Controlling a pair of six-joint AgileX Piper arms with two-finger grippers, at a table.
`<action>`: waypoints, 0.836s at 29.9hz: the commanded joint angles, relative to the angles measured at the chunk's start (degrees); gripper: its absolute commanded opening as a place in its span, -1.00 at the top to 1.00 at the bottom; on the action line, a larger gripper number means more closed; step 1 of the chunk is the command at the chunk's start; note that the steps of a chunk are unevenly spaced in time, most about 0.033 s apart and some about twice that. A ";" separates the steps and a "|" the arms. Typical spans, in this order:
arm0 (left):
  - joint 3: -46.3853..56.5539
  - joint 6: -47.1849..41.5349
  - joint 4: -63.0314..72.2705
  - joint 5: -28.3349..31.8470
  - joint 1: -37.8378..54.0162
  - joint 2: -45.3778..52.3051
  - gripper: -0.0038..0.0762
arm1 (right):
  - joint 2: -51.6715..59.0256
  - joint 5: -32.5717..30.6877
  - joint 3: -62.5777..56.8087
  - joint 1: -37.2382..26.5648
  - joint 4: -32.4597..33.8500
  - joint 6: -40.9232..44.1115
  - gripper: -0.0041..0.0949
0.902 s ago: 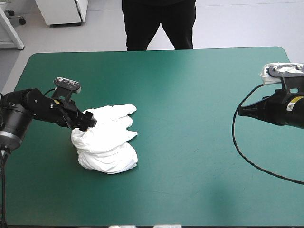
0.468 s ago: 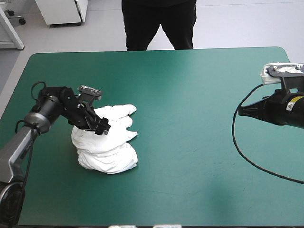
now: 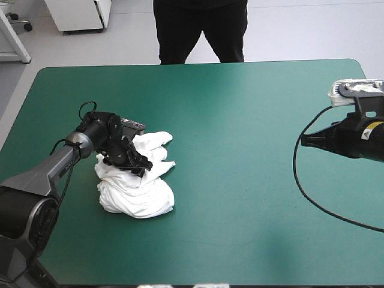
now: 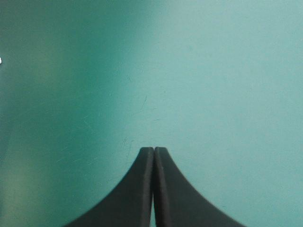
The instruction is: Fold the cloth
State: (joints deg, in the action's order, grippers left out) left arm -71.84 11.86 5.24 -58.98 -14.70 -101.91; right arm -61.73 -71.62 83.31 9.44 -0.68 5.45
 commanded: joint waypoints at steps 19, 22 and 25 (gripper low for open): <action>-4.84 7.25 10.62 1.27 -19.34 0.00 0.93 | 0.57 0.16 1.41 -0.41 0.20 1.07 0.95; -6.75 7.25 10.62 1.38 -22.17 -0.11 0.93 | 0.57 0.16 1.41 -0.41 0.20 1.21 0.95; -8.61 7.25 10.62 1.38 -24.88 -0.11 0.93 | 0.57 0.16 1.41 -0.41 0.20 1.47 0.95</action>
State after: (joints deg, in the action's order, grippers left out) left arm -77.48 19.20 12.86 -57.72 -37.16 -104.50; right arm -61.73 -71.62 83.31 9.44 -0.67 6.66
